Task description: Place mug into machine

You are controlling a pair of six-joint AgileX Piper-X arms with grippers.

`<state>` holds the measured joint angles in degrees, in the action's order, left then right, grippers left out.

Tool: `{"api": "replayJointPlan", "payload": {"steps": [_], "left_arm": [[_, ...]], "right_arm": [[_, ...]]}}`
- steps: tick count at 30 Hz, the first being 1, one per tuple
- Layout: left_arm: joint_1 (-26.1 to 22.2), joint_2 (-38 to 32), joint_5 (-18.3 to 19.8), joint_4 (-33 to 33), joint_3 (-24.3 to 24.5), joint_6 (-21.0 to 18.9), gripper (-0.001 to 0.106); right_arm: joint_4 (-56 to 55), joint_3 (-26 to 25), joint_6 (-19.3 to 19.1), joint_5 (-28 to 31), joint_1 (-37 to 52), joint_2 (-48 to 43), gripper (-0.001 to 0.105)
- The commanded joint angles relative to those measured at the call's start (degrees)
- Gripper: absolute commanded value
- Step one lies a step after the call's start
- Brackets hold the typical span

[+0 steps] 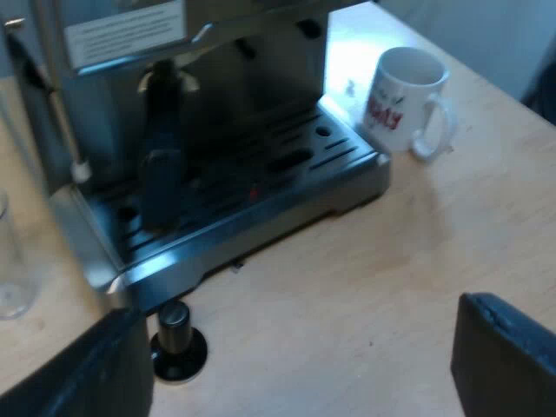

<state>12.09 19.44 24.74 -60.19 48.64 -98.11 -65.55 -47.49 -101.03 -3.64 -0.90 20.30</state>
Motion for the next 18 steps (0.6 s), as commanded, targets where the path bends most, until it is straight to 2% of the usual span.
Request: {"api": "replayJointPlan", "payload": {"steps": [1, 11, 15, 18], "left_arm": [[1.07, 1.66, 1.84, 2.46, 0.52, -0.46, 0.072], [8.58, 10.54, 2.59, 6.16, 0.52, -0.49, 0.072], [10.35, 13.9, 2.44, 7.87, 0.52, -0.49, 0.072], [10.87, 15.7, 2.44, 7.97, 0.52, -0.68, 0.072]], "right_arm": [[0.43, -1.32, -0.74, -1.38, 0.04, 1.5, 0.085], [1.96, -3.66, -0.84, -1.43, -3.31, 9.69, 0.085], [3.65, -4.26, -0.58, -0.89, -5.75, 12.64, 0.085], [4.09, -4.86, 0.34, 1.71, -8.08, 15.84, 0.085]]}}
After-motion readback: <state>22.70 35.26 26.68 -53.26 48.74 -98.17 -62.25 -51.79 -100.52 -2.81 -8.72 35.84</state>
